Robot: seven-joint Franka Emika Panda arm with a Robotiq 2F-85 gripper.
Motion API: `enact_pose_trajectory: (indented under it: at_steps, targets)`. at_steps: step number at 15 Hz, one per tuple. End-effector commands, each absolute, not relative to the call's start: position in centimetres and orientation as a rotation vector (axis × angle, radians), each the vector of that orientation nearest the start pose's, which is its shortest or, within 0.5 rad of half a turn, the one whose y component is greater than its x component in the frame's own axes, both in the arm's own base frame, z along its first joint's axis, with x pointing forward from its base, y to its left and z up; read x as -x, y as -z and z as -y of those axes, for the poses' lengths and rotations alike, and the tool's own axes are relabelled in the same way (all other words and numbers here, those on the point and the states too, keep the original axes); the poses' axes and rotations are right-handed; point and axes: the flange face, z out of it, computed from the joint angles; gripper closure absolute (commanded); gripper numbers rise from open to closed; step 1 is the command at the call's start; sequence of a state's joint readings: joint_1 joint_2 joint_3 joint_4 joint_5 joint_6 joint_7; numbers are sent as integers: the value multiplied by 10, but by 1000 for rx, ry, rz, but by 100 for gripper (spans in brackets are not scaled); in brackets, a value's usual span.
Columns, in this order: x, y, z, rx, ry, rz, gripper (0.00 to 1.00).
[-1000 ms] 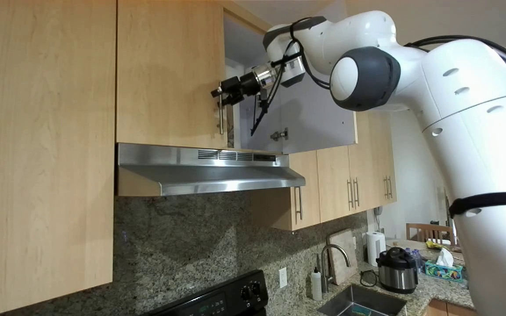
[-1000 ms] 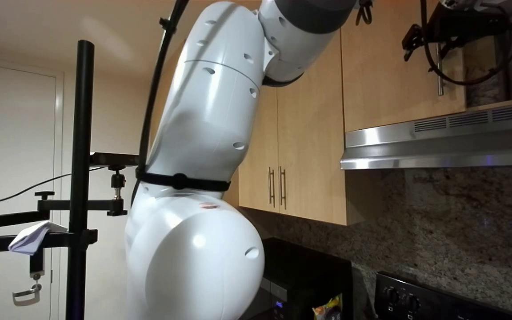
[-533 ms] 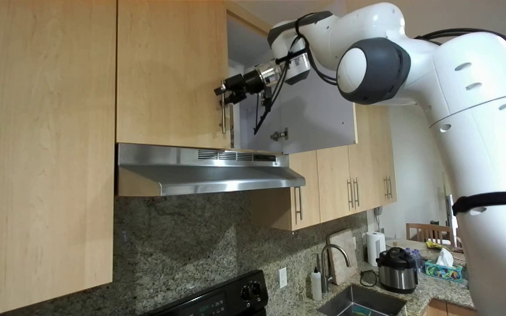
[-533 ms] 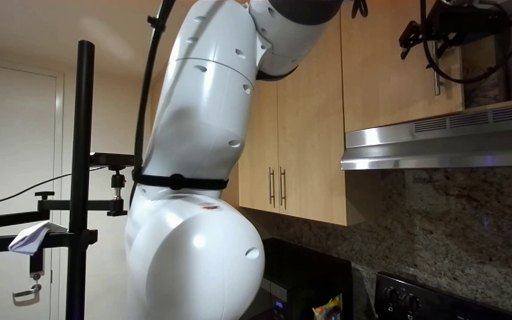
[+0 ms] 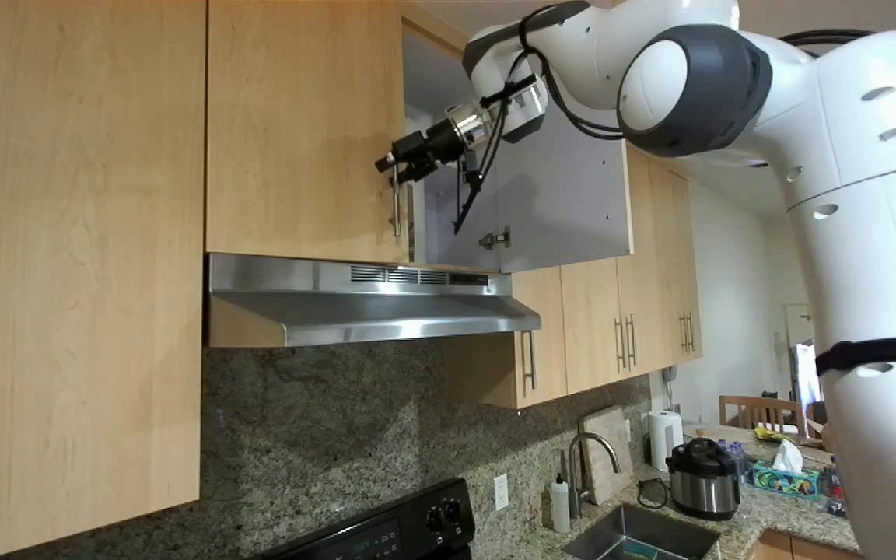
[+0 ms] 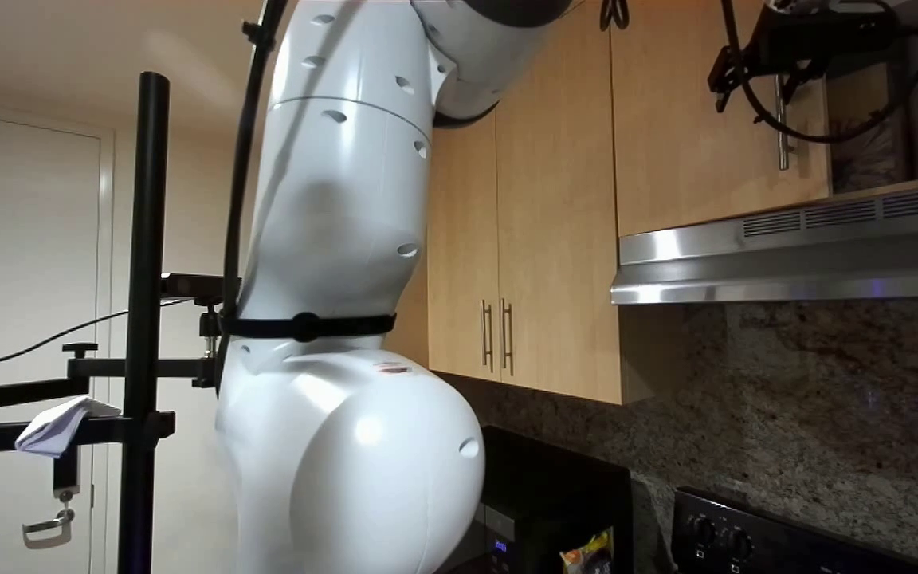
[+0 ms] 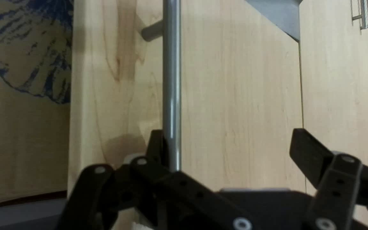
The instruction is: Open the left door of the kitchen cabinet
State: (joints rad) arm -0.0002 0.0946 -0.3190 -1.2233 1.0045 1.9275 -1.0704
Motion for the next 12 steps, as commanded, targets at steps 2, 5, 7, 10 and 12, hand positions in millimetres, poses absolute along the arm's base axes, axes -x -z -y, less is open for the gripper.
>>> enact_pose_trajectory:
  at_steps: [2,5,7,10,12]
  targets:
    - [-539,-811,94,2182,1397,907,0]
    - [-520,-810,93,2127,1385,980,0]
    - [-508,-806,94,2111,1383,1053,0]
    - [-495,-800,93,2082,1370,1146,0]
    - [-486,-798,91,2065,1373,1188,0]
